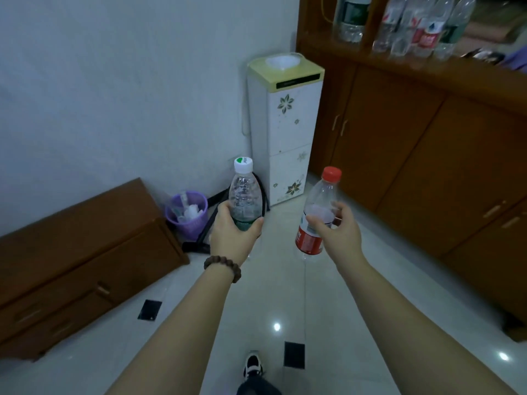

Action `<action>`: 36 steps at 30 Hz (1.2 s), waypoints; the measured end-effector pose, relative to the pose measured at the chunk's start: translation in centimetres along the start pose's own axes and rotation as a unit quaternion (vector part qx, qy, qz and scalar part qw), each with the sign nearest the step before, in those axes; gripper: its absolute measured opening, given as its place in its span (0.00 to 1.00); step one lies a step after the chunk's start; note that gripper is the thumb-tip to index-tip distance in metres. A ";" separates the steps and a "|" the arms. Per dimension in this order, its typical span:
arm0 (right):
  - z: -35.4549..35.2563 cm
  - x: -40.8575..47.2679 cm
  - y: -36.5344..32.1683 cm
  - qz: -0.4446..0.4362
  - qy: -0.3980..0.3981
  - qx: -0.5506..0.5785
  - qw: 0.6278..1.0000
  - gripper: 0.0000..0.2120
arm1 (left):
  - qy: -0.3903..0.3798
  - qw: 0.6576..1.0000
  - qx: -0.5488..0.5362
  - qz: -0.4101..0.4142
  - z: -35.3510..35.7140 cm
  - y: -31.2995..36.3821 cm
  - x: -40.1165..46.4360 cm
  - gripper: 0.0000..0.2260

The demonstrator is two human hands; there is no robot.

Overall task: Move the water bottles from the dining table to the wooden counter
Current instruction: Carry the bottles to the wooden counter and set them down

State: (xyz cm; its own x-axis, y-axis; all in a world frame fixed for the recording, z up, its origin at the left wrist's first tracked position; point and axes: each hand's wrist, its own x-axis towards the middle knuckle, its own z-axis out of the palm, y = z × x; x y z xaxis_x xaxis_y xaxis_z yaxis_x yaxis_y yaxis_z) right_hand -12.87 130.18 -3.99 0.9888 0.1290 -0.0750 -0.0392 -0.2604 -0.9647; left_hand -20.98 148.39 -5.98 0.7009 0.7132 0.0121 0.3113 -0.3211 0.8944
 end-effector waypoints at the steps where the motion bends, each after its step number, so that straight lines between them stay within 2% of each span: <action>1: 0.7 1.6 -0.6 -0.004 0.007 0.002 1.000 0.29 | -0.009 1.000 0.000 0.005 0.2 0.7 2.0 0.26; 8: 1.4 11.0 -2.9 -0.008 0.087 0.006 0.996 0.29 | -0.088 0.994 -0.002 0.064 5.1 5.4 12.9 0.24; 12: -1.0 15.2 -2.9 0.009 0.138 0.010 0.990 0.29 | -0.131 0.988 -0.008 0.086 10.4 7.8 16.6 0.26; 20: -7.7 25.3 -0.9 0.026 0.218 0.011 0.976 0.30 | -0.216 0.966 -0.018 0.140 22.9 14.2 23.1 0.25; 29: -16.0 42.2 -2.4 0.006 0.249 0.038 0.968 0.29 | -0.225 0.956 -0.023 0.186 37.3 25.1 33.1 0.29; 36: -21.1 52.2 -5.9 -0.012 0.256 0.018 0.966 0.30 | -0.220 0.951 -0.051 0.211 44.5 32.6 39.2 0.29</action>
State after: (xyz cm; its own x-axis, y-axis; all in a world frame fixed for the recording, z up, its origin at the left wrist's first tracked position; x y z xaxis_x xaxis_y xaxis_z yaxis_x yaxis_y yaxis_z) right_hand 42.02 118.30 3.11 0.9309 -0.3575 0.0742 -0.0104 -0.2292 -0.9733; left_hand 45.17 138.14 3.82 0.9572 0.1970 0.2121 -0.1058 -0.4440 0.8898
